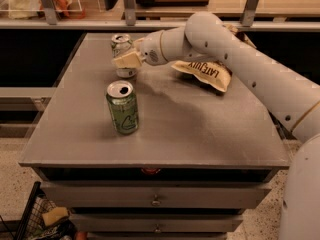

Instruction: Pick 7up can

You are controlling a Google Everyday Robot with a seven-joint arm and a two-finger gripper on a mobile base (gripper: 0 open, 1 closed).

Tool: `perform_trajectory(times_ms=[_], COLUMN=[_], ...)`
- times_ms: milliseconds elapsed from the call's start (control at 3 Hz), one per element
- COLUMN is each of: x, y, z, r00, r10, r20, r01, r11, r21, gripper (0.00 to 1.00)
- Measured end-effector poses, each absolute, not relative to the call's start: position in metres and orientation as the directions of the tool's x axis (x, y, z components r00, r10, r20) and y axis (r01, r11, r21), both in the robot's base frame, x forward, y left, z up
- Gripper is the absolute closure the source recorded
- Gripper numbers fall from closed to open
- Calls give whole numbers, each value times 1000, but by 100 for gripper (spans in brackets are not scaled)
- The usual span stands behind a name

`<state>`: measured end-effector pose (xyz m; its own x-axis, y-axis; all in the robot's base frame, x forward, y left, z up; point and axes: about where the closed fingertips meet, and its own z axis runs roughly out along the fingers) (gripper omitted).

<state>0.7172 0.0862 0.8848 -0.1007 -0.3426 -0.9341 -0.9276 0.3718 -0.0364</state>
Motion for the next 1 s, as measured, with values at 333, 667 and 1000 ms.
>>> perform_trajectory(times_ms=[333,667,1000], x=[719,723,727], y=[76,61,51], z=[901,931,954], r00=[-72,-16,26], r10=[-358,-380,-392], r20=[-931,-925,-920], r01=[-920,-904,-892], r11=[385,401,406], r21=[-77,-149,-198], gripper=[88,100,100])
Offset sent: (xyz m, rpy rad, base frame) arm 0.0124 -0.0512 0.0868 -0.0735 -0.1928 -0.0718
